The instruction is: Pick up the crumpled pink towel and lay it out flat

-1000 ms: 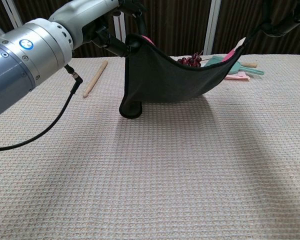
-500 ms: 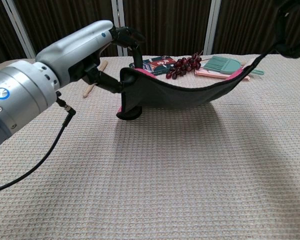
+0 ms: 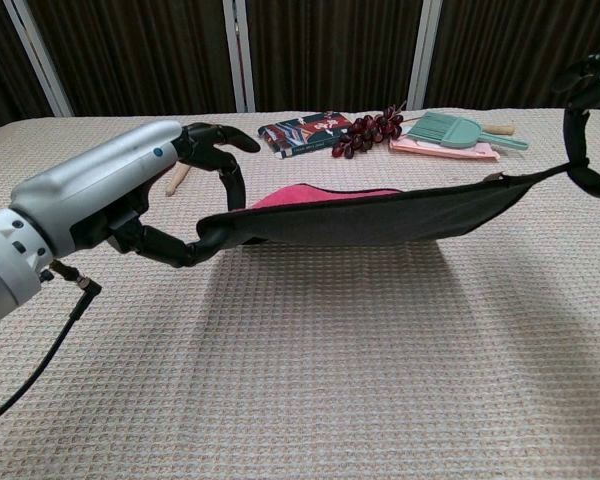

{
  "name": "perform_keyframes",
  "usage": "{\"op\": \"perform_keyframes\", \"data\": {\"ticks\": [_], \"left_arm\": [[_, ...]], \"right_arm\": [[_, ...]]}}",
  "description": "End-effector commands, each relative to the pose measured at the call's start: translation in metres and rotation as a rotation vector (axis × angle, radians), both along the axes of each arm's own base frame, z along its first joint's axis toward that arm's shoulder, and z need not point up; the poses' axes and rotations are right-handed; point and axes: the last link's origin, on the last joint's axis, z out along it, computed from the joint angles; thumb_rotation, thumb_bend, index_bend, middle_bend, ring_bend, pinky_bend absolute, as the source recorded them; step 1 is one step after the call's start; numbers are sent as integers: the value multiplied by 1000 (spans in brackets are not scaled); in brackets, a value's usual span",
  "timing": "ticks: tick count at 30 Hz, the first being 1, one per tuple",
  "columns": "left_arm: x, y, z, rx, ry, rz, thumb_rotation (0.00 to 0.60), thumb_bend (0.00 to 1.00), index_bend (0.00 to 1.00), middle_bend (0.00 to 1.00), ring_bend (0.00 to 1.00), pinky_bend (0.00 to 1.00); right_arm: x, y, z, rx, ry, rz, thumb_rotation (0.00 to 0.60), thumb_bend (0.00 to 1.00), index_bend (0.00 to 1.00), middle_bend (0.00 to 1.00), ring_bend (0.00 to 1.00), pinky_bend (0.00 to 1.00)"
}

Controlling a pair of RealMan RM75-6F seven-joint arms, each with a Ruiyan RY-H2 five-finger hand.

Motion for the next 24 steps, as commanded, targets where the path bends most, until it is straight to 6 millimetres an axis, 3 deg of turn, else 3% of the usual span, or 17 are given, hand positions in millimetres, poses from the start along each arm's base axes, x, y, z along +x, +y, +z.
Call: {"op": "perform_keyframes", "data": {"ticks": [1,24], "left_arm": [[-3,-6,-2,-12,2,-2,600,526,619,113,0,0],[-30,-36,-20,-85,47,4,600,526,619,113,0,0]], "right_arm": [[-2,5,-2,13,10,-3,600,562,633,175,17,0],[-23,43,-26,112,51,-15,600,562,633,175,17,0]]}}
